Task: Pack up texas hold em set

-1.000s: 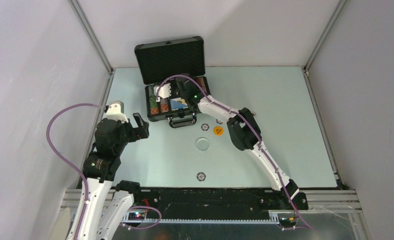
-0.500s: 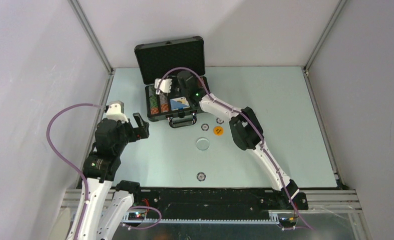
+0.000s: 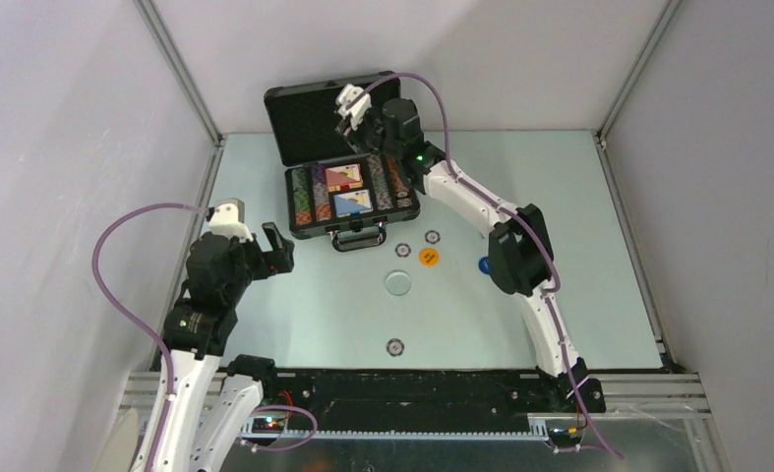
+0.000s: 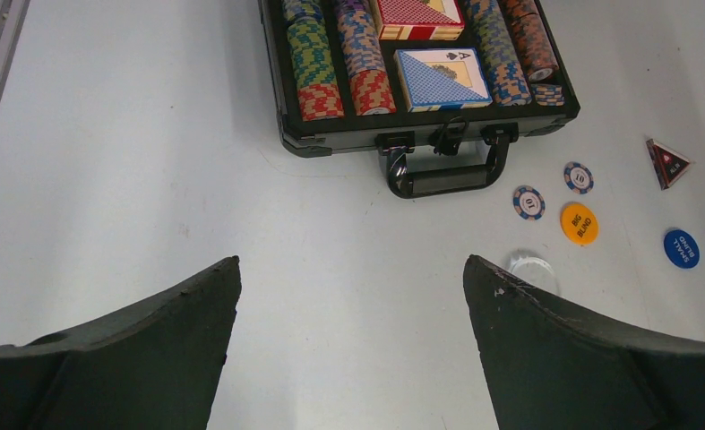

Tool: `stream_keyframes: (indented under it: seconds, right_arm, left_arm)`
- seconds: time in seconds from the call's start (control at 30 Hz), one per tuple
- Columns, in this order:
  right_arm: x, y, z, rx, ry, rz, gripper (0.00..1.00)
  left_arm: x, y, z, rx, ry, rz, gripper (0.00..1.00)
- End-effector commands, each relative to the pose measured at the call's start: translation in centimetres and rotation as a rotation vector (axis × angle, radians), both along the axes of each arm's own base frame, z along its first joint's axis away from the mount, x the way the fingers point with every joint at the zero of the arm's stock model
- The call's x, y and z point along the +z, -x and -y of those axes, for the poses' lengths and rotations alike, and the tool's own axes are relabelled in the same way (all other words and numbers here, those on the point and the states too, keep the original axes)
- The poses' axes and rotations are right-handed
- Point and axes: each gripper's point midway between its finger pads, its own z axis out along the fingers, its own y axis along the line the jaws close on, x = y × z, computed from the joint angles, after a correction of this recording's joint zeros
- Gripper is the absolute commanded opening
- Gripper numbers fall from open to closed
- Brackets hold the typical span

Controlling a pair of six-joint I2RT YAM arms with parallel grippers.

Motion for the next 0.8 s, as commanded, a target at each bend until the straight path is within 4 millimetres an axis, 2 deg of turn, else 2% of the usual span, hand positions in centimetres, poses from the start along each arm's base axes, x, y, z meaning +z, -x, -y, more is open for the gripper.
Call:
stream_keyframes:
  seconds: [0.0,0.03,0.13,0.33,0.53,0.63,0.77]
  right_arm:
    - [0.9,-0.9,0.2,-0.127,-0.112,-0.19,0.41]
    - [-0.2,-1.0,0.6,-0.182,-0.108,-0.261,0.4]
    - [-1.8,-0.9,0.3,-0.271,-0.137,-0.363,0.4]
    - [-4.6,1.7,-1.4,-0.361,-0.258,-0.61,0.42]
    - [-5.9,4.6,-4.5,-0.286,-0.409,-0.893,0.38]
    - [-6.8,5.1,-5.6,-0.266,-0.47,-1.02,0.38]
    - [-8.3,5.3,-6.1,-0.278,-0.493,-1.1,0.37]
  left_arm:
    - [0.9,-0.1,0.3,-0.027,-0.013,0.032,0.98]
    - [0.9,-0.1,0.3,-0.027,-0.012,0.033,0.98]
    - [0.9,-0.2,0.2,-0.026,-0.012,0.031,0.98]
    - [0.8,-0.2,0.3,-0.027,-0.013,0.029,0.98]
    - [0.8,-0.2,0.2,-0.024,-0.013,0.029,0.98]
    - [0.8,-0.2,0.2,-0.025,-0.013,0.028,0.98]
    - [0.8,-0.2,0.2,-0.026,-0.012,0.028,0.98]
